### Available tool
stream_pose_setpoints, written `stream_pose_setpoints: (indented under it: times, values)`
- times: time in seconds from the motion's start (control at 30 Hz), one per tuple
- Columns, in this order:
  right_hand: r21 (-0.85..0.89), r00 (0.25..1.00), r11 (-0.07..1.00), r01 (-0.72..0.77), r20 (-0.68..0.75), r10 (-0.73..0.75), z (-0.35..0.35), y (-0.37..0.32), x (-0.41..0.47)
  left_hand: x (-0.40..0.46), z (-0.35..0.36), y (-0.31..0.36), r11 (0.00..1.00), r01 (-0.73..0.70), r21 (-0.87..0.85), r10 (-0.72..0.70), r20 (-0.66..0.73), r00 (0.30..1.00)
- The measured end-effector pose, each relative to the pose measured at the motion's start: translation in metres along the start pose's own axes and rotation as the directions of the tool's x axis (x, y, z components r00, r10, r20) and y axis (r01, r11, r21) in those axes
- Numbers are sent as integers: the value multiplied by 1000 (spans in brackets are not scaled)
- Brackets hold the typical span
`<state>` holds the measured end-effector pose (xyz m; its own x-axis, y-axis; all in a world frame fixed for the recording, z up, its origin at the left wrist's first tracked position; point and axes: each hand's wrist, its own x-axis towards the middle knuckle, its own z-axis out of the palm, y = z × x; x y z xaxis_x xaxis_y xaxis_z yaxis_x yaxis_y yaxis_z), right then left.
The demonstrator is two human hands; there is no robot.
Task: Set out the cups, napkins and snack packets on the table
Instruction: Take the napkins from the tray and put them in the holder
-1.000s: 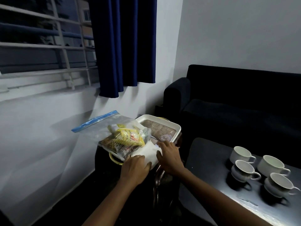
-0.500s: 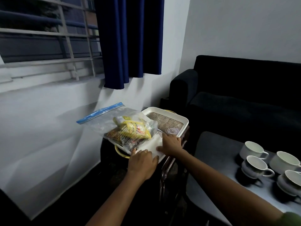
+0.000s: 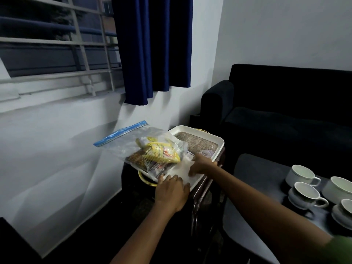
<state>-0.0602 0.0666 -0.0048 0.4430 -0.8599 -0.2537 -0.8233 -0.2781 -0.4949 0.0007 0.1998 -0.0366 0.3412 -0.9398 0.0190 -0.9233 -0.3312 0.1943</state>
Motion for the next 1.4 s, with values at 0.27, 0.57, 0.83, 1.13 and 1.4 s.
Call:
stream_pose_setpoints:
  times: [0.27,0.57,0.83,1.13,1.4]
  values:
    - [301,986,944,138,-130,-103,-3,8,-13,1,-4,2,1000,-12,-17,11,-94,996]
    - [878,994,467,107,-82,-74,-34,31,-46,3,-28,10,856,-30,-516,-196,-377,905]
    - [865,940,501,27,149,-308,-70,56,-86,6,-60,13,434,9,-901,-295,-133,946]
    - [832,898,555,17,231,-373,-82,64,-114,-8,-58,21,80,391,-917,387,390,836]
    - [548,969,800,245,-125,-211,-76,55,-128,-9,-44,31,47,379,-924,218,380,899]
